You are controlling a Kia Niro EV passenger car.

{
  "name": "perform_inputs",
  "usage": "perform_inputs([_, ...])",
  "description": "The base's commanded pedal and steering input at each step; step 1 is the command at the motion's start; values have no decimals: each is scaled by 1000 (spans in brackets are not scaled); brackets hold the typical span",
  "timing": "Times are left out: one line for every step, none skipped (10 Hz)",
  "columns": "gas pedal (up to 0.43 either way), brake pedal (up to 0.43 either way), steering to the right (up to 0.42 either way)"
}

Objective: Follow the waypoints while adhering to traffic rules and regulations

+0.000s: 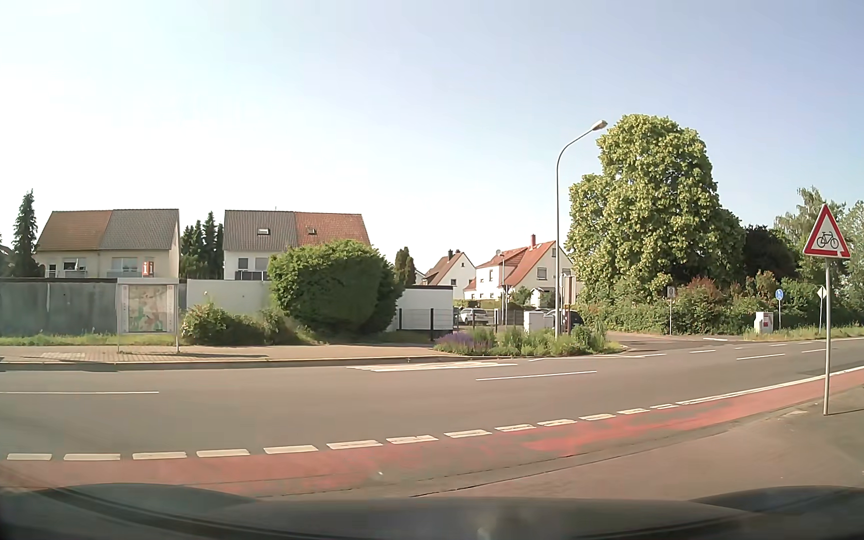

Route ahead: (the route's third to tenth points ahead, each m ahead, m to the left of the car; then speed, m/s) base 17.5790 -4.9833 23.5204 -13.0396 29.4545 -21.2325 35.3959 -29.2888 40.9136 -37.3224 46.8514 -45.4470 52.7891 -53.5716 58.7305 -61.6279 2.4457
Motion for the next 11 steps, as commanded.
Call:
perform_inputs([0,238,6])
perform_inputs([0,244,12])
perform_inputs([0,250,25])
perform_inputs([0,250,33])
perform_inputs([0,250,34])
perform_inputs([0,116,32])
perform_inputs([0,18,34])
perform_inputs([0,18,41])
perform_inputs([0,18,52])
perform_inputs([0,18,54])
perform_inputs([0,18,56])
